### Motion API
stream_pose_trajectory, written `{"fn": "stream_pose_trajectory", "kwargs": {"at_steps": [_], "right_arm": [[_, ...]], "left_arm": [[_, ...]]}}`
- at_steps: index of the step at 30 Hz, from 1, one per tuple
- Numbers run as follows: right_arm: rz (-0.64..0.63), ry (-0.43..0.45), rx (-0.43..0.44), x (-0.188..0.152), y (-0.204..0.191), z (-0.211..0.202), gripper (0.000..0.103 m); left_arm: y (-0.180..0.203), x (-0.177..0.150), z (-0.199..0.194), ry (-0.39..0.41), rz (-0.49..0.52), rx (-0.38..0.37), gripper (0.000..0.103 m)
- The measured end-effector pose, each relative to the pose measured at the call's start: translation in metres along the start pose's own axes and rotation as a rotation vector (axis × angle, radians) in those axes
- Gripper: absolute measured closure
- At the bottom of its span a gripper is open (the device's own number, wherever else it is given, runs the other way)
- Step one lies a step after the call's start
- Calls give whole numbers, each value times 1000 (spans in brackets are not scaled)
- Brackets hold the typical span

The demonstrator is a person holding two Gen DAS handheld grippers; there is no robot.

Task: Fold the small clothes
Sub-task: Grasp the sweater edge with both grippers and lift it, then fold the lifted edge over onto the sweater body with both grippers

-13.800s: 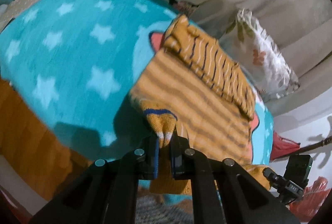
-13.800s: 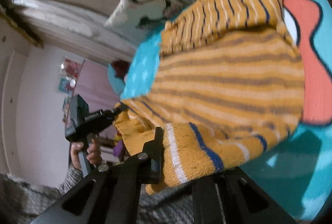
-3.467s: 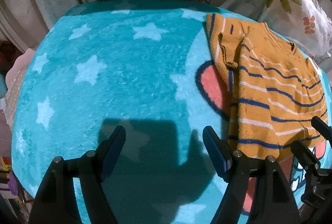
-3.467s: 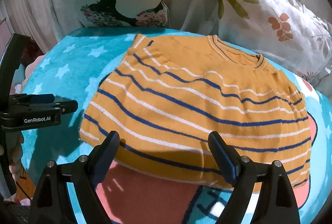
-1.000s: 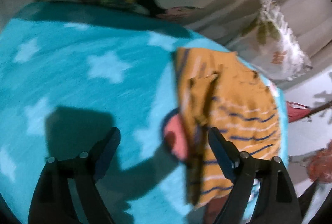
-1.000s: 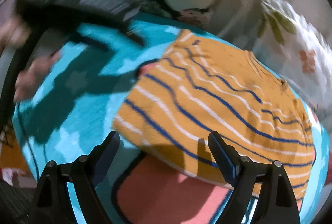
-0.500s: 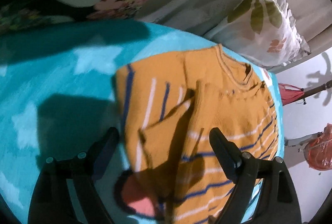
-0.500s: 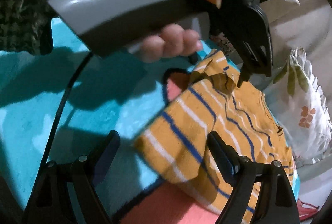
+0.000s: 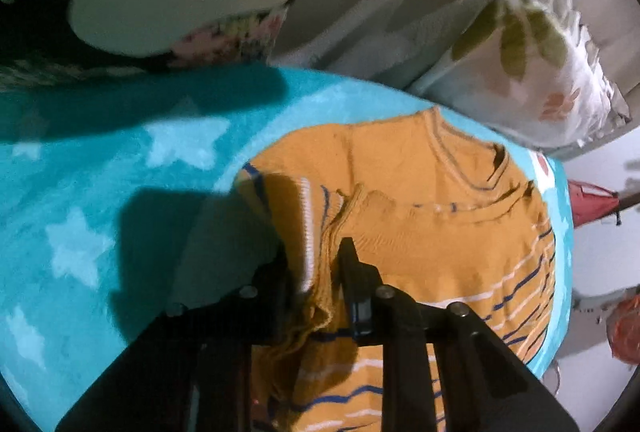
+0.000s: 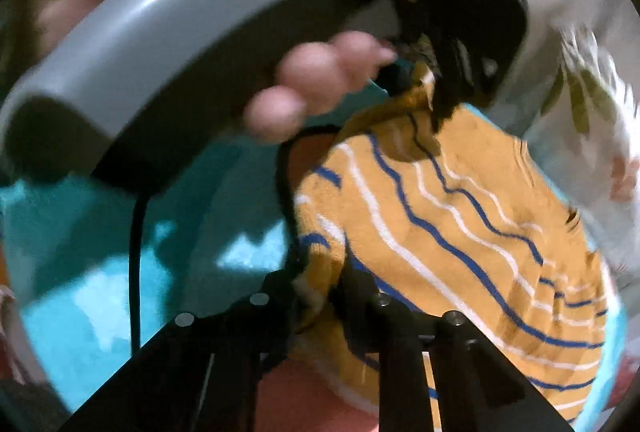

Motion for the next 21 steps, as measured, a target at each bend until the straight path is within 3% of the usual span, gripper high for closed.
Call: {"fn": "stream_pose_trajectory", "kwargs": {"at_steps": [5,11,12,17,21], "right_arm": [[40,99,37,-8,32,-38,87],[98,190,13,-49,76,-87,87],[113,198,0,-59,87,-95,87],[252,181,-53,-127,143,-119,87],[417,117,-67,-198,190,-118,87]], "left_arm": [[38,-10,-32,59,6,12,83],[123,-24,-51,97,40,-53,85],[139,-26,-49,96,51,-66,92],[231,-49,-17,48,126,-133,92],[295,-77,23,-11,183,-180,92]]}}
Point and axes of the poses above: each gripper's, at about its wrist camera, not at the fingertips, and z roughly the way its jaws point, y to its right, x to its top, the point moved 4 cm from there along z, roughly the way its jaws point, and after that the axes turned 15 degrees about -z, right-handed, at the moved point
